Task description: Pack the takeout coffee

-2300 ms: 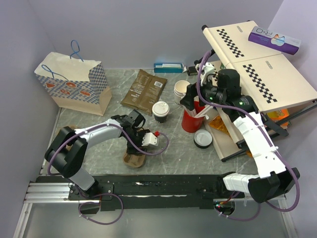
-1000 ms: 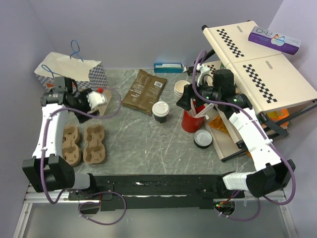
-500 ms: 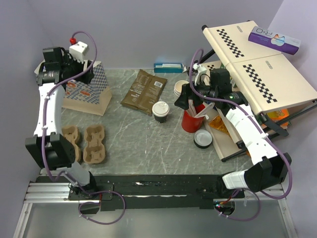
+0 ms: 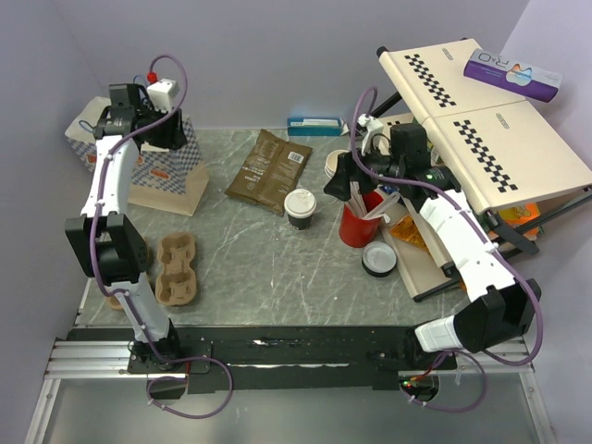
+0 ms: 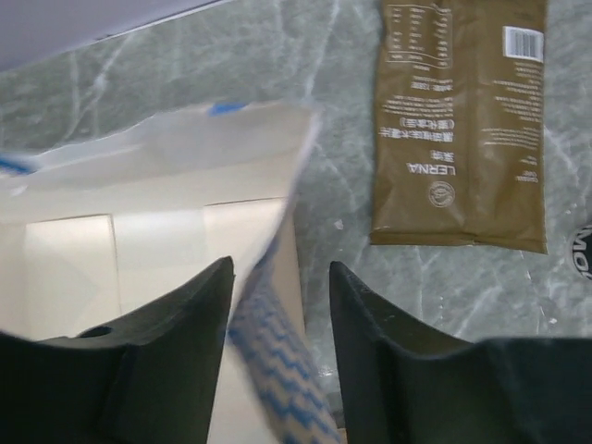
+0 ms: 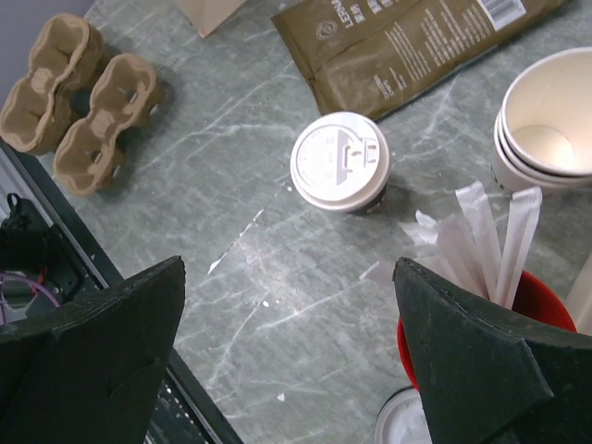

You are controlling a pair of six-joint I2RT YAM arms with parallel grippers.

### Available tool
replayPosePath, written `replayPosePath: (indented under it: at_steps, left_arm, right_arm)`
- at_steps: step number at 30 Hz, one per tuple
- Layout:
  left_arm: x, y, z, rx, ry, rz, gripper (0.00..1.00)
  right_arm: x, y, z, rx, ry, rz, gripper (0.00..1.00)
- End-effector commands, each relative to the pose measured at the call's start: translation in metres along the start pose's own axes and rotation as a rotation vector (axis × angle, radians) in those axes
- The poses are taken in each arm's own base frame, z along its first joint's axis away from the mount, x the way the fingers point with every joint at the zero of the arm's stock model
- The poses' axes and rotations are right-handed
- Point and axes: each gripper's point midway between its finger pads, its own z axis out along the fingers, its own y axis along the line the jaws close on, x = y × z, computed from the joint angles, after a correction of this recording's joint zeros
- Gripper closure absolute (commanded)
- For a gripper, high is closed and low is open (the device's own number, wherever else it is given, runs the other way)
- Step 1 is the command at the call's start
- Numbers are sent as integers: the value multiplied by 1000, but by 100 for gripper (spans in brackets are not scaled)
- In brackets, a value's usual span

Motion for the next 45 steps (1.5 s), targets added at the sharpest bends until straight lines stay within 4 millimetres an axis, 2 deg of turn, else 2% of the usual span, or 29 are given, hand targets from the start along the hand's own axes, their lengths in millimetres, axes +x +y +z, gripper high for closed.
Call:
replayPosePath:
  at_steps: [1, 3, 4, 6, 9, 11, 18, 20, 27, 29, 30, 32, 33, 35, 36, 37, 39, 40, 41, 42, 43, 44, 45]
  left_arm:
    - [-23, -29, -19, 39, -45, 12, 58]
    - [-22, -41, -22, 73, -37, -3, 63]
    - [-21, -49, -23, 104, -34, -10, 72]
    - [-15, -63, -23, 142, -12, -16, 81]
    - [-10, -76, -25, 169, 6, -35, 99]
    - [-8, -81, -27, 171, 8, -67, 99]
    - [-32, -100, -52, 190, -58, -112, 99]
    - [-34, -122, -55, 237, -57, -110, 99]
    - [-19, -177, -51, 358, -2, -133, 99]
    - [-17, -188, -51, 371, 5, -116, 91]
    - [-18, -186, -49, 347, 2, -98, 74]
    - [-19, -183, -51, 335, 3, -79, 66]
    - [-27, -181, -57, 325, -21, -41, 56]
    - [-36, -183, -79, 362, -64, 68, 44]
    - [-46, -189, -95, 401, -107, 108, 41]
    - [-58, -188, -124, 408, -177, 148, 36]
    - [-69, -181, -150, 351, -251, 216, 24]
    - [-76, -164, -176, 226, -304, 229, 20]
    - [-75, -155, -186, 162, -320, 230, 16]
    - [-65, -140, -187, 80, -298, 202, 17]
    - [-61, -112, -207, -85, -304, 159, 18]
    - [-50, -95, -212, -170, -281, 77, 20]
    - [-23, -82, -212, -222, -200, 15, 19]
  right_arm:
    - [-29, 11, 6, -46, -60, -61, 1]
    - [-29, 13, 12, -55, -53, -69, 1]
    - [-30, 14, 13, -57, -55, -73, 1]
    - [-30, 17, 19, -68, -52, -79, 1]
    - [-31, 24, 25, -86, -49, -90, 1]
    - [-31, 29, 26, -95, -46, -102, 1]
    - [-29, 35, 31, -106, -38, -128, 1]
    - [-29, 38, 32, -111, -33, -133, 1]
    - [-32, 45, 37, -121, -29, -150, 1]
    - [-33, 45, 38, -121, -28, -150, 1]
    - [-33, 46, 38, -121, -29, -151, 1]
    - [-34, 46, 38, -120, -31, -150, 1]
    - [-32, 46, 38, -119, -27, -148, 1]
    - [-32, 46, 36, -116, -30, -156, 1]
    - [-33, 45, 35, -109, -34, -157, 1]
    - [-33, 45, 33, -107, -36, -160, 1]
    - [-31, 45, 33, -104, -36, -164, 1]
    - [-32, 45, 30, -100, -43, -169, 1]
    - [-31, 45, 30, -101, -42, -168, 1]
    - [-32, 46, 29, -99, -50, -172, 1]
    - [-34, 46, 27, -99, -56, -177, 1]
    - [-34, 47, 26, -102, -59, -180, 1]
    - [-36, 47, 26, -99, -63, -181, 1]
